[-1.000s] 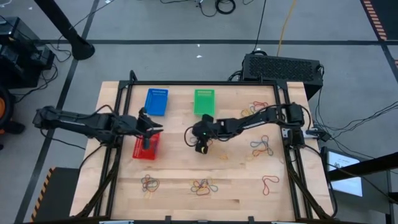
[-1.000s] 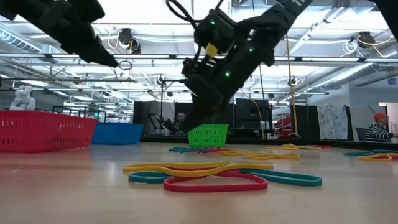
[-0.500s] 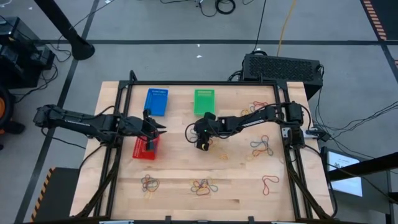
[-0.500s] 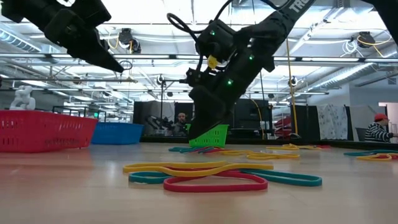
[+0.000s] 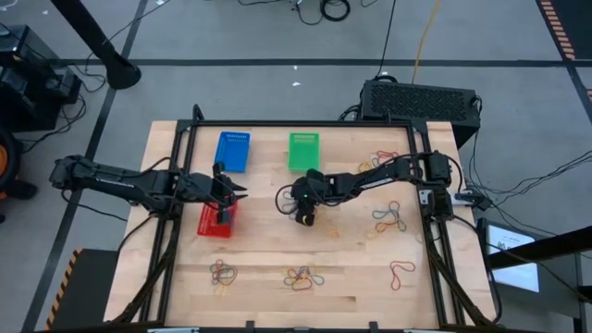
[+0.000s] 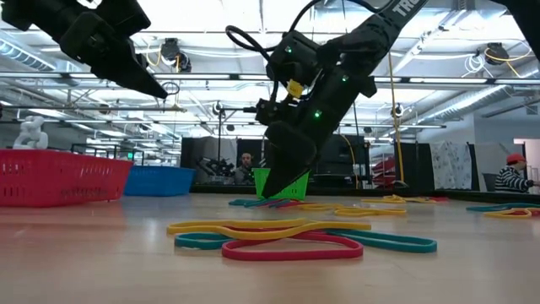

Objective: Sort rubber bands into baskets
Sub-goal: Put the blue rubber band into the red basket

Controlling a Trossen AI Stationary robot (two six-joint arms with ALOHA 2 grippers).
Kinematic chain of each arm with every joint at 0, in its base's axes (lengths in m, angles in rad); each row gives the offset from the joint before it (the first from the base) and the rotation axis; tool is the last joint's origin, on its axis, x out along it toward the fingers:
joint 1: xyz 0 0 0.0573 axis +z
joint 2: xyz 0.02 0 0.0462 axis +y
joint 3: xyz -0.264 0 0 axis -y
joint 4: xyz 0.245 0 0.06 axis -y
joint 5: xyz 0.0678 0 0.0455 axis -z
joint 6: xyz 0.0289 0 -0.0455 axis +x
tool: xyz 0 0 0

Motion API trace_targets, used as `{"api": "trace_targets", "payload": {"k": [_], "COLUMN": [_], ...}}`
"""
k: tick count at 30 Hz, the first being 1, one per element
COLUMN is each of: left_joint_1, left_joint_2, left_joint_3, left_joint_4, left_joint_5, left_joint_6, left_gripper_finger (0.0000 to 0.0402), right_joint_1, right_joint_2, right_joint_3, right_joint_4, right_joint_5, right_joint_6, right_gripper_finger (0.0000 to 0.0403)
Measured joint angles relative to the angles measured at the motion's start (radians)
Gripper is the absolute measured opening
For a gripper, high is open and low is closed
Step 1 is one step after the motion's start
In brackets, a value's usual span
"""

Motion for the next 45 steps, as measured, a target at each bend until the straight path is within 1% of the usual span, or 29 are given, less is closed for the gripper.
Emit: {"api": "trace_targets", "payload": {"k": [7,12,17,20,22,24,27,33,40,45], "left_joint_1": [0.000,0.000,0.000,0.000,0.000,0.000,0.000,0.000,0.000,0.000], "left_joint_2": [0.000,0.000,0.000,0.000,0.000,0.000,0.000,0.000,0.000,0.000], "left_joint_3": [0.000,0.000,0.000,0.000,0.001,0.001,0.001,0.002,0.002,0.002], "left_joint_4": [0.000,0.000,-0.004,-0.007,-0.008,-0.011,-0.010,-0.008,-0.008,-0.009], "left_joint_5": [0.000,-0.001,-0.002,-0.002,-0.002,-0.002,-0.002,-0.002,-0.002,-0.001], "left_joint_6": [0.000,0.012,0.020,0.021,0.020,0.019,0.016,0.008,0.016,0.019], "left_gripper_finger": [0.0090,0.0090,0.0090,0.0090,0.0090,0.0090,0.0090,0.0090,0.0090,0.0090], "right_joint_1": [0.000,0.011,0.035,0.062,0.084,0.101,0.113,0.098,0.054,0.029], "right_joint_2": [0.000,-0.007,-0.036,-0.047,-0.063,-0.063,-0.063,0.000,0.082,0.078], "right_joint_3": [0.000,0.008,0.073,0.129,0.147,0.168,0.166,0.165,0.165,0.166], "right_joint_4": [-0.013,-0.012,-0.013,-0.001,-0.019,0.001,-0.030,-0.071,-0.070,-0.099], "right_joint_5": [-0.003,-0.003,-0.002,0.000,0.000,-0.002,-0.002,0.029,0.035,0.081], "right_joint_6": [-0.001,-0.041,-0.090,-0.123,-0.139,-0.141,-0.139,-0.123,-0.125,-0.099], "right_gripper_finger": [0.0077,0.0012,0.0002,0.0001,0.0001,0.0001,0.0001,0.0008,0.0045,0.0086]}}
